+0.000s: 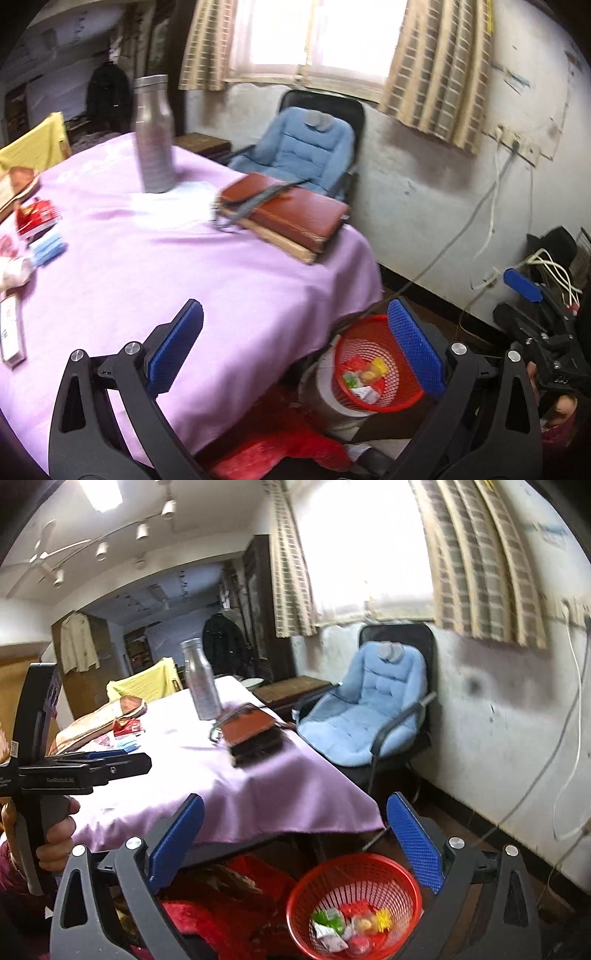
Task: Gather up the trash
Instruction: 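Move both tools back over the table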
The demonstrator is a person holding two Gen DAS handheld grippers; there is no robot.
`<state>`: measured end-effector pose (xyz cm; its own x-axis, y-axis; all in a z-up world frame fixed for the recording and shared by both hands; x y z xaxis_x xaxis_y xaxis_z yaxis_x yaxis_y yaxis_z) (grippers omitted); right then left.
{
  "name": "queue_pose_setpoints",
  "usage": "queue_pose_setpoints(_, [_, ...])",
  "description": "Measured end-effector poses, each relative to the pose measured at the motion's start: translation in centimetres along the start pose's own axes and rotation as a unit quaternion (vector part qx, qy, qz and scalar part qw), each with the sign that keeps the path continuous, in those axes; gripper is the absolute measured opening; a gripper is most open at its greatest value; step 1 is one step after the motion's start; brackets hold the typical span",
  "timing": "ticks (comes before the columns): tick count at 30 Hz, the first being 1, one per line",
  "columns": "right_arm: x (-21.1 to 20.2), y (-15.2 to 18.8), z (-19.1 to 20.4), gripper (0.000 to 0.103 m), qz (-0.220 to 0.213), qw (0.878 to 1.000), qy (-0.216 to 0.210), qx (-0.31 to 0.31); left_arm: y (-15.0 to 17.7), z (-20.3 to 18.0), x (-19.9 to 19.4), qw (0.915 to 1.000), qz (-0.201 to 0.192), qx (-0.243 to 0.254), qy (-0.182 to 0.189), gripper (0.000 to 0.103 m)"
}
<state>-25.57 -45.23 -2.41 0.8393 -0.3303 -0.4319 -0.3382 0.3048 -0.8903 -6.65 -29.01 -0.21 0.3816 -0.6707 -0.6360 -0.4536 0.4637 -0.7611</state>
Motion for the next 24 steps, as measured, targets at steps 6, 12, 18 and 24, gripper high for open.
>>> queue_pose_setpoints(6, [-0.5, -1.4, 5.4, 0.097, -0.064, 0.996, -0.012, -0.064, 1.3, 6.0, -2.5, 0.9985, -0.014, -0.038, -0.037, 0.096])
queue_pose_setpoints(12, [2.3, -2.5, 11.5, 0.097, -0.038, 0.99, -0.088, -0.101, 3.2, 15.3, -5.4, 0.9882, -0.006, -0.1, -0.116, 0.096])
queue_pose_setpoints(18, [5.6, -3.0, 17.0, 0.097, -0.006, 0.983, -0.139, -0.124, 4.4, 27.1, -8.7, 0.9612, 0.001, -0.2, -0.19, 0.096])
queue_pose_setpoints(24, [8.9, -3.4, 21.8, 0.097, 0.017, 0.974, -0.173, -0.144, 3.9, 36.4, -9.4, 0.9352, 0.018, -0.295, -0.195, 0.096])
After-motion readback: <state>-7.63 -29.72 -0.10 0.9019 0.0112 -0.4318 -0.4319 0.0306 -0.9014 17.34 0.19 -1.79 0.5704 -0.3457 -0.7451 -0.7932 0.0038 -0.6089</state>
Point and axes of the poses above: each gripper's, at about its wrist camera, not at the fingertips, and x roughly the way its jaws point, z to its left, y to its underside, the point moved 1 cm from there along x, roughly the way its jaws point, and after that the axes turned 2 degrees about -x, right-handed, at the moved point
